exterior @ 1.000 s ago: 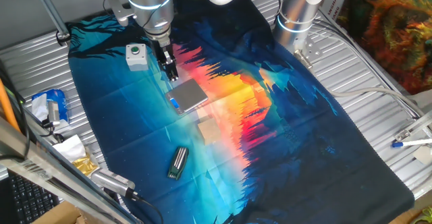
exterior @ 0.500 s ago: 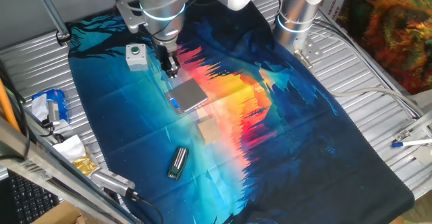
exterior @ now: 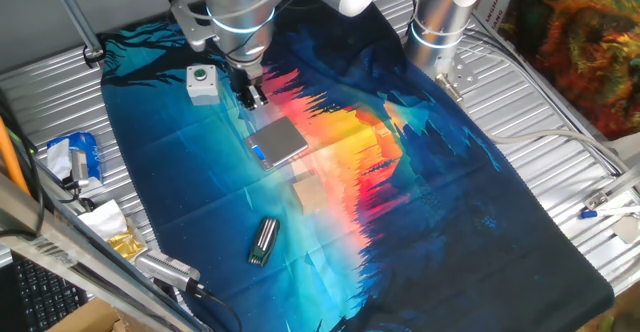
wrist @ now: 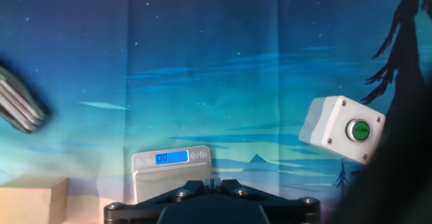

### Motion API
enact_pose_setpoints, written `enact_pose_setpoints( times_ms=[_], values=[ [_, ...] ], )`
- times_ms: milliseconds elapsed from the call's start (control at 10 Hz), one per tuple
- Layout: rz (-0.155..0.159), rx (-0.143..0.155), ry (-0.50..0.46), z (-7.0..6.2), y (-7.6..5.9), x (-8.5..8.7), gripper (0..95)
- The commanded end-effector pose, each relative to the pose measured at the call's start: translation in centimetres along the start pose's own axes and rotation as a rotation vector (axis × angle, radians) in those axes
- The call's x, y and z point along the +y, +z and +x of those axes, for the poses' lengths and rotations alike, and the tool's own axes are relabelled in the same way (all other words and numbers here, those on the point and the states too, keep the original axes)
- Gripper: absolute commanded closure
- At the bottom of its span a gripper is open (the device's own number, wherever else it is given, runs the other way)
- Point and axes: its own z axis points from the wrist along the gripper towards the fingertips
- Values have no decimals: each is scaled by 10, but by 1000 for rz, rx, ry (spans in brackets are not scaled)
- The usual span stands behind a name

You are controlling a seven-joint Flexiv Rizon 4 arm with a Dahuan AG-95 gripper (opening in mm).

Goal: Place the block on the scale

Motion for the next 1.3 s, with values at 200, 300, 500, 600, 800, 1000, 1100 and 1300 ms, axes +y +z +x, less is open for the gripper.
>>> enact_pose_setpoints(
  times_ms=[200, 300, 500, 600, 800, 1000, 1100, 1300],
  values=[
    [8, -4, -28, 0, 0, 0, 950],
    [10, -3, -33, 0, 0, 0, 950],
    [9, -1, -42, 0, 0, 0, 950],
    [8, -1, -57, 0, 0, 0, 950],
    [7, 6, -63, 0, 0, 2, 950],
    [4, 8, -86, -3, -1, 6, 950],
    [3, 17, -87, -6, -2, 10, 950],
    [3, 29, -76, -11, -5, 16, 950]
  ],
)
